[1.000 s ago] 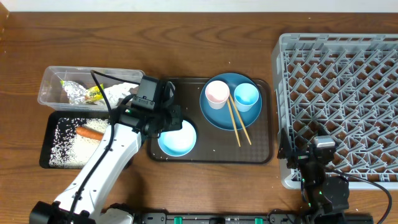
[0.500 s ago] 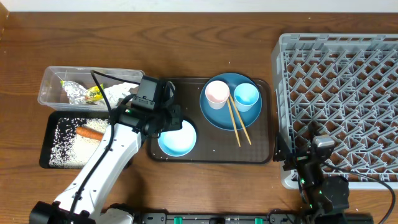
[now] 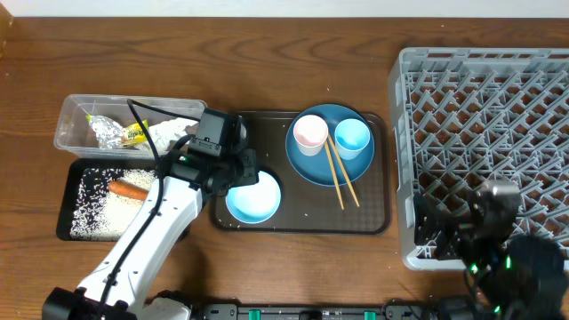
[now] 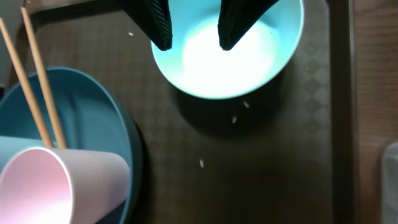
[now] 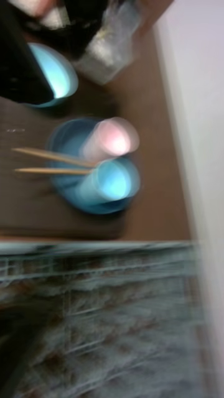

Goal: Sort waste into correct bins and load items into the dishwasher rack
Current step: 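Move the right gripper from the rack toward the blue bowl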

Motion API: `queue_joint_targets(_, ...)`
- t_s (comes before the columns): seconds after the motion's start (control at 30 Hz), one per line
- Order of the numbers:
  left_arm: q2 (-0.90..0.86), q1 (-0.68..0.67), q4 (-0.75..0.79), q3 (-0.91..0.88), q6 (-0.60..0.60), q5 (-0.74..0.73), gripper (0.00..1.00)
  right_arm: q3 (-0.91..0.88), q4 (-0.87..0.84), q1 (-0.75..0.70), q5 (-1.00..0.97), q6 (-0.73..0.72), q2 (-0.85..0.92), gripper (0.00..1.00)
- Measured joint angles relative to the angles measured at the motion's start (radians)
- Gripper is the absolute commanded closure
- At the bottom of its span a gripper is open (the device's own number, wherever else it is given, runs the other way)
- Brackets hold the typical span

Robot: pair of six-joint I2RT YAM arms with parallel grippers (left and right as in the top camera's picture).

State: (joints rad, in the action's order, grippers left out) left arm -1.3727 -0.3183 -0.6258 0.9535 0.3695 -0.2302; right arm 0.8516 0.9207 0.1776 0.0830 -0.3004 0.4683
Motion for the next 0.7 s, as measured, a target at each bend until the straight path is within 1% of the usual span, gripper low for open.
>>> queue_joint_targets(0.07,0.000,0.000,0.001,0.000,0.000,0.009,0.71,0.114,0.134,0.000,0.000,-0.003,0.129,0.01)
queue_joint_targets(0.13,0.000,0.000,0.001,0.000,-0.001,0.014,0.64,0.224,0.232,0.000,0.001,-0.003,0.254,0.01)
queue_joint_targets(0.27,0.000,0.000,0.007,0.000,0.003,0.024,0.61,0.385,0.276,0.000,0.021,-0.003,0.433,0.01)
queue_joint_targets(0.3,0.000,0.000,0.006,0.000,0.004,0.024,0.61,0.407,0.276,0.000,0.036,-0.003,0.463,0.03)
queue_joint_targets(0.33,0.000,0.000,0.006,0.000,0.004,0.026,0.61,0.419,0.271,0.000,0.056,-0.003,0.487,0.18)
queue_joint_targets(0.37,0.000,0.000,0.005,0.000,0.004,0.028,0.61,0.425,0.265,0.000,0.079,0.000,0.505,0.26)
queue_joint_targets(0.43,0.000,0.000,0.005,0.000,0.004,0.028,0.62,0.426,0.262,0.000,0.123,-0.012,0.537,0.29)
queue_joint_targets(0.53,0.000,0.008,-0.002,0.000,0.006,0.028,0.62,0.426,0.265,0.011,0.155,-0.027,0.587,0.38)
queue_joint_targets(0.63,0.000,0.041,-0.034,0.000,0.034,0.028,0.61,0.426,0.272,0.075,0.173,-0.037,0.657,0.43)
queue_joint_targets(0.7,0.000,0.076,-0.058,0.000,0.055,0.029,0.58,0.426,0.268,0.132,0.180,-0.039,0.705,0.44)
